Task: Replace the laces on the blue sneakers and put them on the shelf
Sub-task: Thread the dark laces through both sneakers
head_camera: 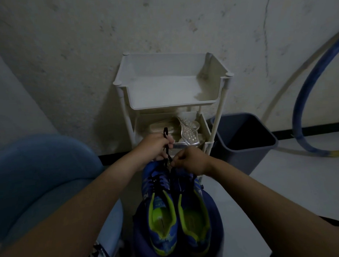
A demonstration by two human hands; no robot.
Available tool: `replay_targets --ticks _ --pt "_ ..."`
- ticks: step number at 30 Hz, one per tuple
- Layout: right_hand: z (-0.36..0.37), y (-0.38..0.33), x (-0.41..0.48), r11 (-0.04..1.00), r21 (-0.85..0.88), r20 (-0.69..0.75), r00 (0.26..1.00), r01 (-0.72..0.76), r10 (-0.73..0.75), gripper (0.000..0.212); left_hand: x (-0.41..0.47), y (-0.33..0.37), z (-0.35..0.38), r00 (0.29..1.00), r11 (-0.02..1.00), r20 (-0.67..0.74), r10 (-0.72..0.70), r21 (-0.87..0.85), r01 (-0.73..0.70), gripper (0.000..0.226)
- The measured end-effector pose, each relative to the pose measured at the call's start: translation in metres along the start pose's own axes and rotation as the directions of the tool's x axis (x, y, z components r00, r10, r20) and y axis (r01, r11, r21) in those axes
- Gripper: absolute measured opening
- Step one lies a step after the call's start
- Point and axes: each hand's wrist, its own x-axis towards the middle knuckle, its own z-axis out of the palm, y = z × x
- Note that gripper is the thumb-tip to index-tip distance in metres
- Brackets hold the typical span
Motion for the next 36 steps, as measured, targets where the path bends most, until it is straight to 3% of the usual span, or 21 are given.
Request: replay_targets --ticks 3,7,11,16,18,20,23,25,27,29,32,36 --pt "0.003 0.005 0.002 1.000 0.023 -0.031 0.999 -0.008 0.009 0.015 0.001 -0.001 -0.003 0.999 0.999 0.025 -0.028 -0.035 0.029 0.015" --pt "0.002 0.006 0.000 0.999 0.041 -0.016 1.000 -0.020 0.021 0.014 0.002 -0.005 -0.002 0.998 0.945 0.064 -0.028 -0.324 0.047 0.030" --pt "0.003 0.010 -0.001 0.996 -0.073 0.063 0.997 -0.047 0.052 0.014 -0.002 -0.007 -0.001 0.999 0.944 0.053 -0.004 -0.330 0.022 0.030" --pt "0.001 0.018 -0.005 0.924 -0.370 0.128 0.979 -0.099 0.156 0.017 0.000 -0.009 -0.010 0.998 0.996 -0.057 0.032 -0.086 -0.037 0.024" --pt "-0.001 0.020 -0.008 0.912 -0.389 0.143 0.970 -0.129 0.199 0.019 0.006 -0.013 -0.017 0.976 0.987 -0.200 0.084 0.154 -0.053 0.022" --pt "-0.002 0.022 -0.012 0.906 -0.399 0.160 0.962 -0.141 0.220 0.018 0.010 -0.018 -0.026 0.954 0.876 -0.264 0.144 0.482 0.001 0.016" --pt "-0.002 0.020 -0.017 0.898 -0.420 0.203 0.951 -0.130 0.232 0.025 0.003 -0.023 -0.033 0.981 0.625 -0.167 -0.101 0.756 0.193 0.030" --pt "0.002 0.017 -0.023 0.892 -0.440 0.242 0.944 -0.101 0.226 0.035 -0.003 -0.024 -0.034 0.975 0.487 -0.073 -0.210 0.857 0.169 0.033" --pt "0.007 0.014 -0.029 0.881 -0.466 0.284 0.929 -0.081 0.235 0.037 -0.003 -0.024 -0.036 0.971 0.534 -0.058 -0.234 0.826 0.178 0.022" --pt "0.010 0.014 -0.034 0.843 -0.537 0.301 0.926 -0.033 0.228 0.033 0.002 -0.025 -0.037 0.973 0.646 -0.044 -0.228 0.741 0.185 0.013" --pt "0.009 0.013 -0.037 0.840 -0.541 0.290 0.944 0.026 0.157 0.026 0.004 -0.023 -0.031 0.989 0.856 -0.065 -0.133 0.495 0.148 0.019" --pt "0.004 -0.008 -0.044 0.948 -0.317 0.318 0.945 0.029 0.077 0.026 -0.004 -0.017 -0.025 0.999 0.870 -0.042 0.028 0.494 -0.004 0.023"
